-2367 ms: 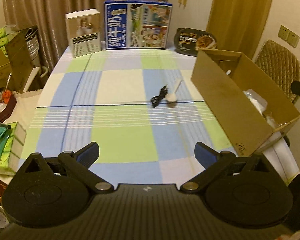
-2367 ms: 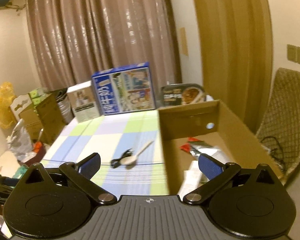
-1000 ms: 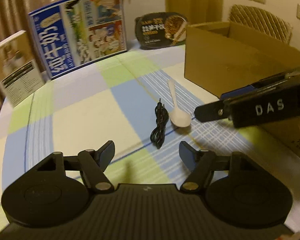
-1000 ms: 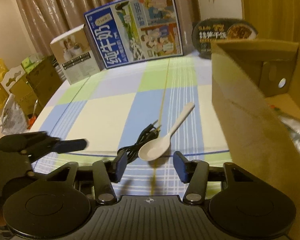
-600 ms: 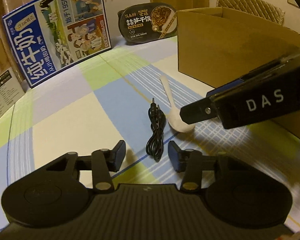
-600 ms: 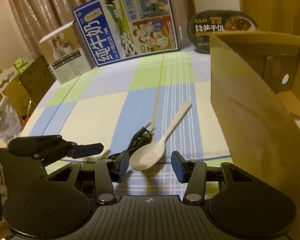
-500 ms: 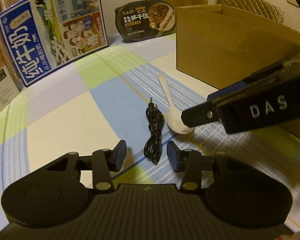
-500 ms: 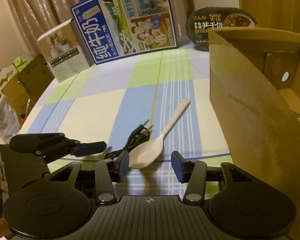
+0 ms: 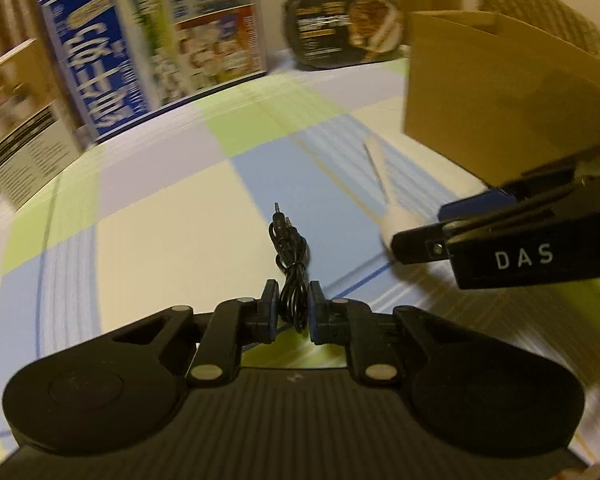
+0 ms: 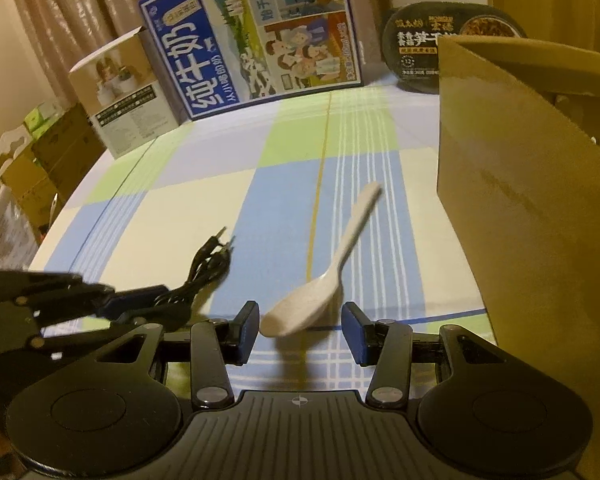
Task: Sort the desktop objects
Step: 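Close the right gripper on the white plastic spoon while the left gripper grasps the black cable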
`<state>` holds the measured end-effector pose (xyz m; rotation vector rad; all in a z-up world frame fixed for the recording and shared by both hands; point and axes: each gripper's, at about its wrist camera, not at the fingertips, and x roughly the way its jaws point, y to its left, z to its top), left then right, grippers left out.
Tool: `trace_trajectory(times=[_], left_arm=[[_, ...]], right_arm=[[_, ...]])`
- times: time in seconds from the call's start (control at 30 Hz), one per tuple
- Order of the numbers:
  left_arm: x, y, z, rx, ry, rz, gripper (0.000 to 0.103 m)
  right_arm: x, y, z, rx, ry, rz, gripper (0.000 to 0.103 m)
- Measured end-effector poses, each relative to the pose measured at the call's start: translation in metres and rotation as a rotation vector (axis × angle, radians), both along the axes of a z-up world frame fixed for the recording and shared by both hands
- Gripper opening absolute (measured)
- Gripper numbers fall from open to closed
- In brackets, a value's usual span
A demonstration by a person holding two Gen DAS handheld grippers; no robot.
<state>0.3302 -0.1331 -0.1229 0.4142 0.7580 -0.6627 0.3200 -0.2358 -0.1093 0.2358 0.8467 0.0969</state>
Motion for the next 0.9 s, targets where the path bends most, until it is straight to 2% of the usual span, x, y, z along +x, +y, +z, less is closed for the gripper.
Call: trace_trajectory(times=[0.17, 0.47, 0.63, 0.9], left_arm=[[-0.001, 0.000, -0.001, 0.005, -0.003, 0.026, 0.011], [-0.004, -0.003, -0.008, -0.008, 0.011, 0.012, 0.013], [-0.003, -0.002, -0.009, -0.034, 0.015, 0.027, 0.018], [0.002, -0.002, -0.008, -0.062, 0.025, 0.055, 0.018]], right_arm=[[0.008, 0.000, -0.001, -0.008, -0.010, -0.018, 0.044], [0.009, 0.012, -0.010, -0.117, -0.024, 0.028, 0.044], [0.008, 0.012, -0.011, -0.132, -0.024, 0.019, 0.029], [0.005, 0.016, -0.010, -0.131, -0.023, 0.042, 0.028]])
